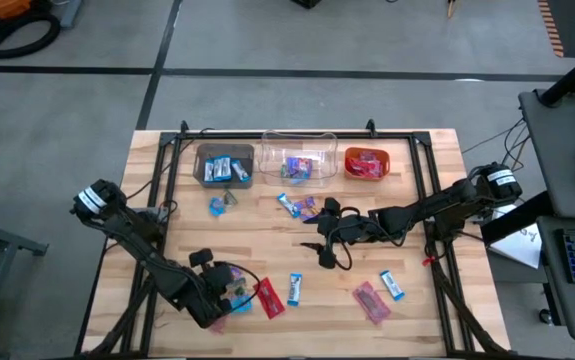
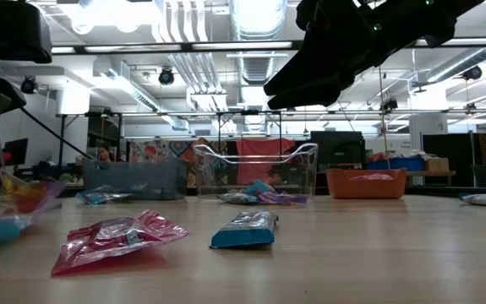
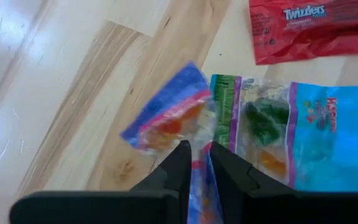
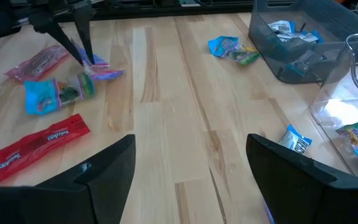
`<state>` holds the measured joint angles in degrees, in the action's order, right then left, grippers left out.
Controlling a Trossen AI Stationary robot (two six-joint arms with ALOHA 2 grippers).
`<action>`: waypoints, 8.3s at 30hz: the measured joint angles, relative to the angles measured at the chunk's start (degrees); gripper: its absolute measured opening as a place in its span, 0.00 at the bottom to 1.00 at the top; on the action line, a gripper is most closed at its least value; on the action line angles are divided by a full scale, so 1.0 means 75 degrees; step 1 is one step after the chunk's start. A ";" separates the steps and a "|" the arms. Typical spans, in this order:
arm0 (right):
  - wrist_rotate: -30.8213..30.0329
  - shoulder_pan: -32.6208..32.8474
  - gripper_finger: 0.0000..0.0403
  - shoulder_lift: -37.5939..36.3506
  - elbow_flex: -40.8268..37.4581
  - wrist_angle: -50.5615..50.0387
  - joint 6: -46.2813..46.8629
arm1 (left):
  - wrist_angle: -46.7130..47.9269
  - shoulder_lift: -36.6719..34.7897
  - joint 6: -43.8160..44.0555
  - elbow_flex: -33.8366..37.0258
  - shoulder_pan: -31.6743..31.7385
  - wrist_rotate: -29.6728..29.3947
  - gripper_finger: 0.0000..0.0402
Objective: Sort candy
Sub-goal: Put the blue candy into the transparent bin, then put the white candy into the black bin
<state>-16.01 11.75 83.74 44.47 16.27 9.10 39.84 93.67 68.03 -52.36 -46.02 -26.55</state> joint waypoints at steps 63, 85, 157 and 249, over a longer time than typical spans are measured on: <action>0.1396 -0.0187 0.62 0.6285 0.5612 0.1212 0.1052 | -0.2767 -0.0810 -0.0314 0.2698 -0.0256 -0.0959 0.00; 0.1560 -0.0221 0.34 0.6671 0.6053 0.1231 -0.1604 | -0.3375 -0.0778 -0.0626 0.2824 -0.0248 -0.1551 0.00; 0.2003 -0.0205 0.59 0.5324 0.5027 -0.1443 -0.4377 | -0.2183 -0.2028 -0.1604 0.2448 -0.0207 -0.4013 0.00; 0.0577 -0.1390 0.24 0.0164 0.2199 -0.3538 0.1011 | 0.0175 -0.4324 -0.5743 0.0983 0.2538 -0.1384 0.00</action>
<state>-11.68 1.33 84.97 60.96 -10.26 16.69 41.15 61.23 24.96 -44.98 -26.98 -36.93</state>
